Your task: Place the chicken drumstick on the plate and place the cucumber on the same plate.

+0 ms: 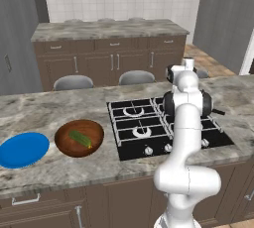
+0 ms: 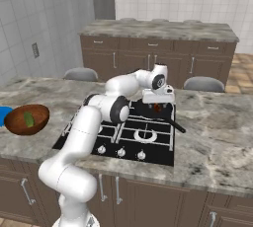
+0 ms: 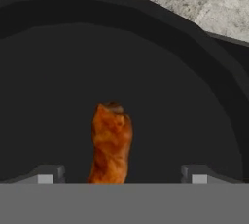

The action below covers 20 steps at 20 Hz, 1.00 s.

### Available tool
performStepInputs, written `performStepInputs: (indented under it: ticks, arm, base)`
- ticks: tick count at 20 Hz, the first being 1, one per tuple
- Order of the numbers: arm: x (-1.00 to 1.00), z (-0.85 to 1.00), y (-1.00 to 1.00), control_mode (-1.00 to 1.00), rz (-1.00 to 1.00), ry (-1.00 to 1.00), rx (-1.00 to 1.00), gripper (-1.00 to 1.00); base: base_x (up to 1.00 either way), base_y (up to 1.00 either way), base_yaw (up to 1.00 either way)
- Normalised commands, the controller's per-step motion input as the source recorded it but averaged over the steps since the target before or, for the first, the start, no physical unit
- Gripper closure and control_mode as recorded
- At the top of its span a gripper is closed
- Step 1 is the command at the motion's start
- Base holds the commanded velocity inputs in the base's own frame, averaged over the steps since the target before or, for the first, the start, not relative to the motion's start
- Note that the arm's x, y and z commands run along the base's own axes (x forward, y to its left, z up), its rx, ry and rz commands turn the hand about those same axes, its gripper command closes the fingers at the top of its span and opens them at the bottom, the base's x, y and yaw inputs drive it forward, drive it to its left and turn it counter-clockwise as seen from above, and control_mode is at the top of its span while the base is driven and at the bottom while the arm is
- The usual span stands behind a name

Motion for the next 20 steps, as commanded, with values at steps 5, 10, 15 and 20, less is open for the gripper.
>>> performStepInputs:
  ticks: [5, 10, 15, 20]
  arm:
    - [0.00, -0.17, 0.00, -1.00, -0.05, 0.00, 0.00, 1.00]
    - [-0.04, -0.01, -0.01, -1.00, -0.05, 0.00, -0.01, 1.00]
    - [-0.01, 0.02, 0.00, -1.00, -0.07, 0.03, -0.04, 1.00]
    - [-0.03, 0.26, 0.00, -1.00, -0.10, 0.13, -0.07, 1.00]
  base:
    - [0.00, 0.00, 0.00]
    - [0.00, 0.00, 0.00]
    - [0.00, 0.00, 0.00]
    - [0.00, 0.00, 0.00]
